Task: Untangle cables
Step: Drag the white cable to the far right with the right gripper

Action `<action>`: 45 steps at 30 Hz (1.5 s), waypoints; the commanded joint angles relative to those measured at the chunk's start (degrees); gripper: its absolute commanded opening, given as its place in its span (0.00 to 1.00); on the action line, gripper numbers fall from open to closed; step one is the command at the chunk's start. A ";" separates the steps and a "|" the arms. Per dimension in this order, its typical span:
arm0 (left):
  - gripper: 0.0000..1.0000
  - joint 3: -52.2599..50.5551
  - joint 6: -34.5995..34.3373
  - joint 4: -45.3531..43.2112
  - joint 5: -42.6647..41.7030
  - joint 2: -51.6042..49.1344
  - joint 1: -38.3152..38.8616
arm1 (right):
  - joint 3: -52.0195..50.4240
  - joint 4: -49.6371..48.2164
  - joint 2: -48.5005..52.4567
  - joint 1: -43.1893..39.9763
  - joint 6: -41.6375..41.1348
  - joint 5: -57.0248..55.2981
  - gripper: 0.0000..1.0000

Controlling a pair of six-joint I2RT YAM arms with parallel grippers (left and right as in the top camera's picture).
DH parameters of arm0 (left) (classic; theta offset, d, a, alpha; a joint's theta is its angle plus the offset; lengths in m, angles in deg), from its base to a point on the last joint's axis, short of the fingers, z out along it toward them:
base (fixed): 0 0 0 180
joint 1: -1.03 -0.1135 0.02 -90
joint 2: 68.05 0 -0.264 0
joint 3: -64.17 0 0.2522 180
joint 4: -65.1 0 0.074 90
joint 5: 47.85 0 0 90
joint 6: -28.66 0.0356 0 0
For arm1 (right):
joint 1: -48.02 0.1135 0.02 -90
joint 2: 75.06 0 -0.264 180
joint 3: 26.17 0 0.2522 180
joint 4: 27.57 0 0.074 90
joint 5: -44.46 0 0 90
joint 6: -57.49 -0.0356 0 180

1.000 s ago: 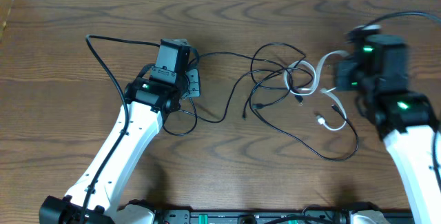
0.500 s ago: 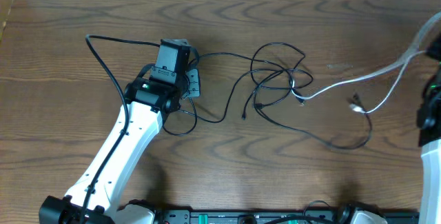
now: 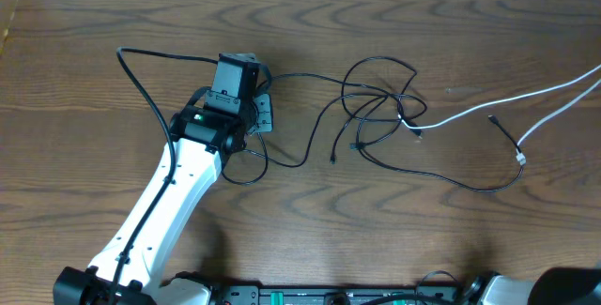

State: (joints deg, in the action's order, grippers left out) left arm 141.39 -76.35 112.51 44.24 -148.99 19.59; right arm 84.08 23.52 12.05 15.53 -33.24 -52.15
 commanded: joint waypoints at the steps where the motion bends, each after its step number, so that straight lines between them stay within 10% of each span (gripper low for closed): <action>1: 0.07 0.52 0.35 0.17 0.94 -0.39 0.11 | 11.98 5.57 3.65 -0.85 -3.91 0.74 0.01; 17: 0.07 0.52 0.35 0.15 0.94 -0.39 0.11 | 22.49 12.85 6.10 -0.31 6.56 21.70 0.01; 40: 0.08 0.52 0.35 0.22 0.94 -0.39 0.13 | 21.14 28.70 19.74 -0.52 -4.70 -7.21 0.05; 45: 0.08 0.52 0.35 0.24 0.94 -0.39 0.13 | 21.14 30.05 19.71 0.00 -6.01 -0.28 0.64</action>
State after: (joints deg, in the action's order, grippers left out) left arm 141.39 -76.35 112.53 44.24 -148.99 19.59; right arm 104.63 52.87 32.88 15.14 -36.72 -56.32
